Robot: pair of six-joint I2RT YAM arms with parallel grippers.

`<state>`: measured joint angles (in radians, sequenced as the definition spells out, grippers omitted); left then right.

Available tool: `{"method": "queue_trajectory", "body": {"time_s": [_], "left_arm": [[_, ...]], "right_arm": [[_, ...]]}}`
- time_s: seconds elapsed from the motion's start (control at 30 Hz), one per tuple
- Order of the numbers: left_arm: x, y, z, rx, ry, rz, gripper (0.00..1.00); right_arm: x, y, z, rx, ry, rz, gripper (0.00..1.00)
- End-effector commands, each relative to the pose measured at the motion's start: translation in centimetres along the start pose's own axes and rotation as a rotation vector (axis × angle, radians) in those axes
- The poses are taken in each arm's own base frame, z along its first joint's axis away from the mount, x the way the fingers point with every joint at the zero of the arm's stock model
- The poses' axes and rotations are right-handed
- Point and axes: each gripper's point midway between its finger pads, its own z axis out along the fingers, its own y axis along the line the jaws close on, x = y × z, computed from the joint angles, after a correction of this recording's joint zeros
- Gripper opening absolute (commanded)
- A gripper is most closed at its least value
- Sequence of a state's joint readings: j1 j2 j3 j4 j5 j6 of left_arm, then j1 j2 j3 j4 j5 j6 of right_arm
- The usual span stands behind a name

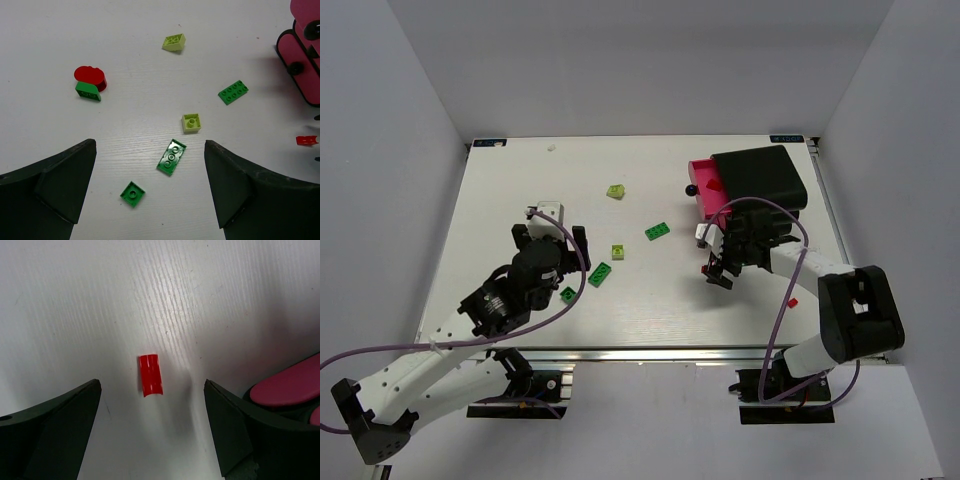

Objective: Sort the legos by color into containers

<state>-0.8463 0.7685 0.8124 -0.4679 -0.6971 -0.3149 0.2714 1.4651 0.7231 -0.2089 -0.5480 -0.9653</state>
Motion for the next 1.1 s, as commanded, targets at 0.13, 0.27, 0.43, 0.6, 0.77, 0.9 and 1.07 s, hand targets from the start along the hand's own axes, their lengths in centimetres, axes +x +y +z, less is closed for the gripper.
{"method": "queue_trajectory", "body": {"time_s": [0.13,0.27,0.43,0.6,0.77,0.9,1.07], "left_arm": [[-0.2,0.0,-0.2,0.009,-0.008,-0.012,0.98],[0.0,-0.1,-0.1,0.006,0.001,-0.002,0.98],[0.2,0.0,0.0,-0.001,0.005,0.002,0.98],[0.5,-0.1,0.2,0.000,0.014,0.009,0.98],[0.6,-0.1,0.3,-0.006,0.016,0.012,0.98],[0.6,-0.1,0.3,-0.004,0.011,0.007,0.98],[0.7,-0.5,0.4,0.017,0.012,0.010,0.98]], "right_arm": [[-1.5,-2.1,0.9,0.043,-0.002,-0.046,0.88],[-1.0,-1.6,1.5,0.012,0.019,-0.050,0.81],[-0.1,-0.7,2.1,-0.029,0.048,-0.063,0.69],[0.1,-0.1,2.0,-0.043,0.046,-0.062,0.47],[-0.2,0.6,1.5,-0.050,0.032,-0.077,0.22],[-1.8,2.2,0.4,-0.109,-0.022,-0.104,0.14],[-8.6,5.0,-4.2,-0.257,-0.205,-0.090,0.02]]}}
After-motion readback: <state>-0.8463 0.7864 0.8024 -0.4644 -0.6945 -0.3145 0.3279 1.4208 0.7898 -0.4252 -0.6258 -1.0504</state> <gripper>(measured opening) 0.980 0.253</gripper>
